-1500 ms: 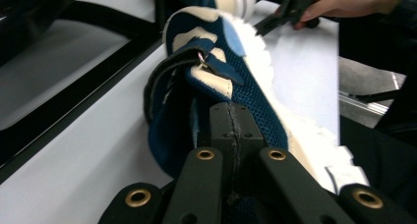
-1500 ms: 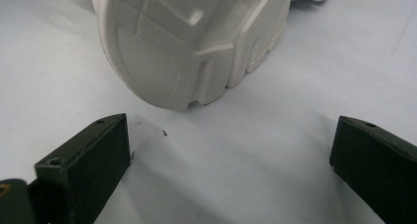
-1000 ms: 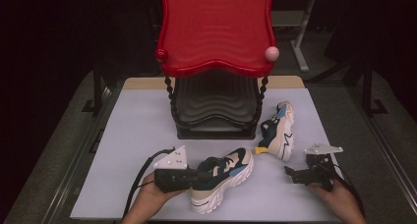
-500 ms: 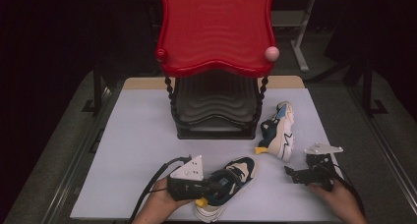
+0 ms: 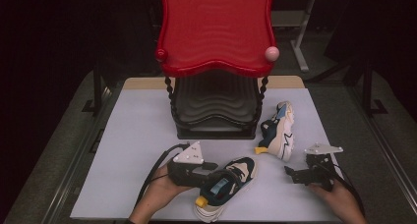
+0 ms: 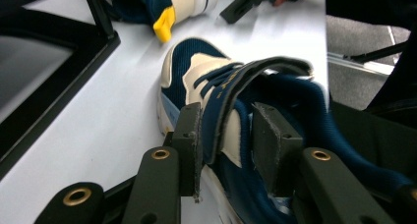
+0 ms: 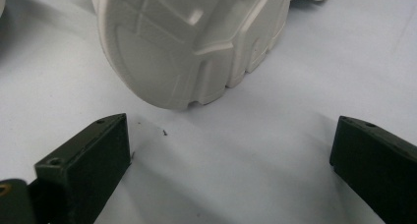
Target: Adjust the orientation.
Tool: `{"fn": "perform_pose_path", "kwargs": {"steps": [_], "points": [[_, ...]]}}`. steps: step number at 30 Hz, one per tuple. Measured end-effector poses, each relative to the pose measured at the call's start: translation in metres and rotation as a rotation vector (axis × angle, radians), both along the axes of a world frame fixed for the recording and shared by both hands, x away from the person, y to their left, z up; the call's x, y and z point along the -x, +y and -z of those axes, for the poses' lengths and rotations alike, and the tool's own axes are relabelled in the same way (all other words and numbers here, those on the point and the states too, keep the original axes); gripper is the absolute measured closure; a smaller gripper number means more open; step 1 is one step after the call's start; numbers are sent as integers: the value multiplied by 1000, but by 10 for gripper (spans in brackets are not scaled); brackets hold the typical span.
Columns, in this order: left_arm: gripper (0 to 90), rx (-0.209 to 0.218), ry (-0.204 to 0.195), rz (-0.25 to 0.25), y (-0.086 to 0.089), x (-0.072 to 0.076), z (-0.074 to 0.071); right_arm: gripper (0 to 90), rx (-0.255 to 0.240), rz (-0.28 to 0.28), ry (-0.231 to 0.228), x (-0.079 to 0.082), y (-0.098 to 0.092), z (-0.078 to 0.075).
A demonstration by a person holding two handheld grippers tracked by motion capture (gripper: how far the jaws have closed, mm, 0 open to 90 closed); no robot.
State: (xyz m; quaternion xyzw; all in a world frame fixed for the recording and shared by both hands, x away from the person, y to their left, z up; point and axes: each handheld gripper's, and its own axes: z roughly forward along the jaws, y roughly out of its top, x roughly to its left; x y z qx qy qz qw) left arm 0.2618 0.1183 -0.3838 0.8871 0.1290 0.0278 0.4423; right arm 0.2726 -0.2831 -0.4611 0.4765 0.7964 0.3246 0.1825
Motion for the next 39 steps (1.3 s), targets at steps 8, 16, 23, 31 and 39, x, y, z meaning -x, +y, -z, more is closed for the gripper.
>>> {"fn": "perform_pose_path", "kwargs": {"steps": [8, 16, 23, 31, 39], "points": [[793, -31, -80, -7, -2, 2, 2, 11, -1, 1, 2, 0, 0, 0], [811, -47, -107, -74, 14, 0, -3, 11, -1, 0, 1, 0, 0, 0], [811, -19, -120, -159, 55, 0, -13, 11, -1, 0, 1, 0, 0, 0], [810, -17, -131, -336, 131, 4, -13, 11, -1, 0, 1, 0, 0, 0], [799, -51, -139, -479, 169, 2, -3, 11, -1, 0, 1, 0, 0, 0]]}}
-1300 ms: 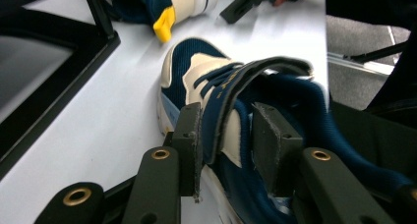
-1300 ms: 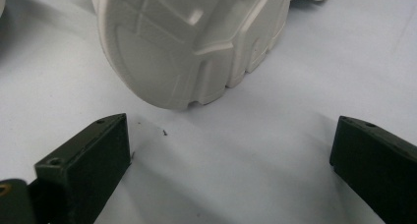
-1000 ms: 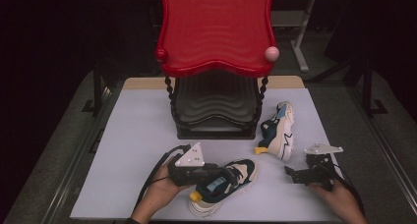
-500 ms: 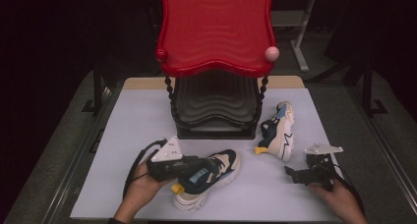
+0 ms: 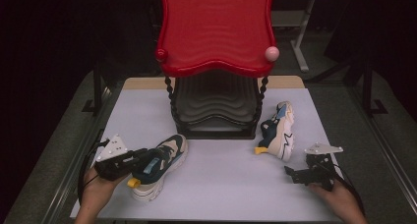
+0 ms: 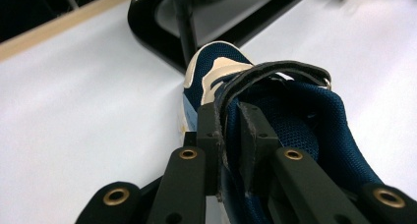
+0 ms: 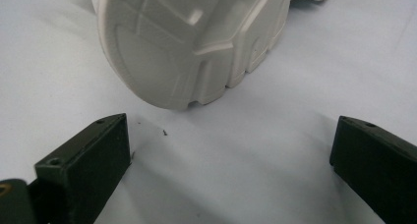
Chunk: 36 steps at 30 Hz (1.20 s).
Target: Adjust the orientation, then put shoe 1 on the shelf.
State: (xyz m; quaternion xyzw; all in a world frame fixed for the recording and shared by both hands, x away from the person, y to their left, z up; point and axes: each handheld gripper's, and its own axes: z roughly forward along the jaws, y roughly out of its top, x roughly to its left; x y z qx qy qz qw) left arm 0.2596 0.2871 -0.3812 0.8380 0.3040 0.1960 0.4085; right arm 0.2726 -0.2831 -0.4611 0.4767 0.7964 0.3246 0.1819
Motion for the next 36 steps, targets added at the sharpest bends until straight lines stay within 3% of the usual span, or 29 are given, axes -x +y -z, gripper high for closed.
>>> {"fn": "perform_pose_path", "kwargs": {"steps": [3, 6, 8, 11, 16, 17, 18, 21, 26, 30, 36], "points": [[771, 8, 13, -7, 2, 1, 3, 11, 0, 0, 0, 0, 0, 0], [744, 118, 8, -9, 15, 6, -6, 11, 0, 0, 0, 0, 0, 0], [771, 132, -5, -12, 23, 12, -11, 11, 1, 0, -1, 0, 0, 0], [893, 129, 18, -34, 36, 20, -8, 11, 1, 0, 1, 0, 0, 0], [899, 54, 110, -89, 54, 27, 15, 11, 2, -1, 2, 0, 0, 0], [899, 54, 110, -89, 54, 27, 15, 11, 1, -1, 2, 0, 0, 0], [899, 40, 149, -90, 54, 26, 25, 11, 1, -1, 2, 0, 0, 0], [899, 42, 186, -56, 48, 25, 33, 11, 1, -1, 2, 0, 0, 0], [899, 48, 198, -13, 35, 26, 34, 11, 1, -1, 2, 0, 0, 0], [899, 55, 222, 70, 15, 35, 38, 11, 0, 0, 3, 0, 0, 0], [898, 49, 233, 140, -3, 43, 38, 11, 1, 0, 5, 0, 0, 0]]}}
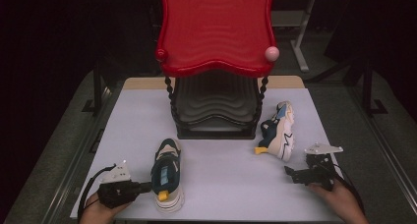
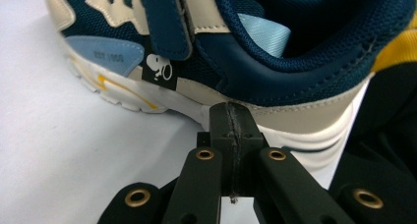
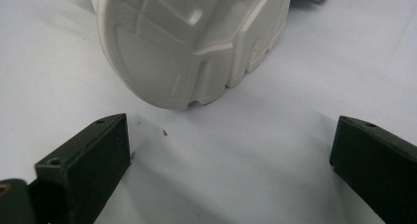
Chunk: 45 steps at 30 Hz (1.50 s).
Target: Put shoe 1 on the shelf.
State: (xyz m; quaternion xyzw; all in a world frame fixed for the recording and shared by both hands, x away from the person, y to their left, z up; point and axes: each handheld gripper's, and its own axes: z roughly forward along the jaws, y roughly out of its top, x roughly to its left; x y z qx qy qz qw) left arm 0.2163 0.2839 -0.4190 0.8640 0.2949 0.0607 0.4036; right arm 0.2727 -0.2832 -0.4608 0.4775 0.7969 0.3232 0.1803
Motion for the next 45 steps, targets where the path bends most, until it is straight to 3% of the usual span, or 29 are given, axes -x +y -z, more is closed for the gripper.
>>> {"fn": "perform_pose_path", "kwargs": {"steps": [4, 5, 8, 13, 14, 21, 25, 30, 34, 39, 45], "points": [[842, 5, 24, -7, 3, -2, -3, 11, 0, 0, -1, 0, 0, 0], [774, 15, 34, -14, 6, -3, -6, 11, -1, 0, 0, 0, 0, 0], [742, 31, 34, -16, 10, -5, -10, 11, -1, 0, 0, 0, 0, 0], [703, 141, -16, -19, 23, -14, -36, 11, -1, 1, 0, 0, 0, 0], [675, 145, -28, -13, 23, -17, -39, 11, -1, 0, -1, 0, 0, 0], [559, 135, -75, 24, 0, -40, -49, 11, -1, 0, -4, 0, 0, 0], [499, 101, -65, 41, -17, -56, -43, 11, -1, 1, -3, 0, 0, 0], [500, 72, -43, 67, -26, -66, -34, 11, -1, 1, -3, 0, 0, 0], [533, 87, -41, 86, -29, -70, -30, 11, -2, 1, -3, 0, 0, 0], [636, 99, -39, 117, -33, -74, -27, 11, -1, 0, -3, 0, 0, 0], [731, 89, -56, 120, -31, -75, -28, 11, -2, 0, -3, 0, 0, 0]]}}
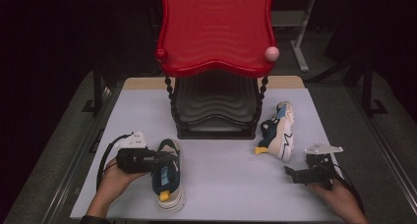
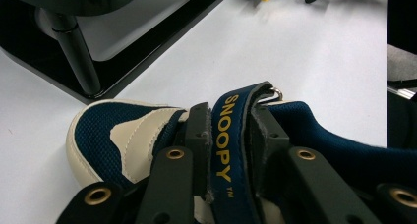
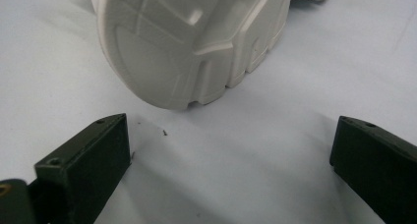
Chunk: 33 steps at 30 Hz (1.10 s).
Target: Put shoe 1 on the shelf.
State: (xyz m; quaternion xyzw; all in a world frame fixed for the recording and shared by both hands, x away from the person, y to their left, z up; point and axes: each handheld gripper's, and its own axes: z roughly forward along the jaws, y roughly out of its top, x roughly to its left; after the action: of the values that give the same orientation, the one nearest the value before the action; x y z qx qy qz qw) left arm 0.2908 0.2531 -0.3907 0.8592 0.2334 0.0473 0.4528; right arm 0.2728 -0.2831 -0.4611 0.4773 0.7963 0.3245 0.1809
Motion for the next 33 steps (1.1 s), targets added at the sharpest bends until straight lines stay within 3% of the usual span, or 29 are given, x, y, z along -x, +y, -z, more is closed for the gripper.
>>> {"fn": "perform_pose_path", "kwargs": {"steps": [18, 24, 33], "points": [[735, 81, -3, -55, 18, -3, -20, 11, 0, 0, -2, 0, 0, 0], [735, 92, -22, -71, 25, -5, -38, 11, 0, 0, -1, 0, 0, 0], [735, 92, -67, -81, 34, -14, -80, 11, 0, 0, 0, 0, 0, 0]]}}
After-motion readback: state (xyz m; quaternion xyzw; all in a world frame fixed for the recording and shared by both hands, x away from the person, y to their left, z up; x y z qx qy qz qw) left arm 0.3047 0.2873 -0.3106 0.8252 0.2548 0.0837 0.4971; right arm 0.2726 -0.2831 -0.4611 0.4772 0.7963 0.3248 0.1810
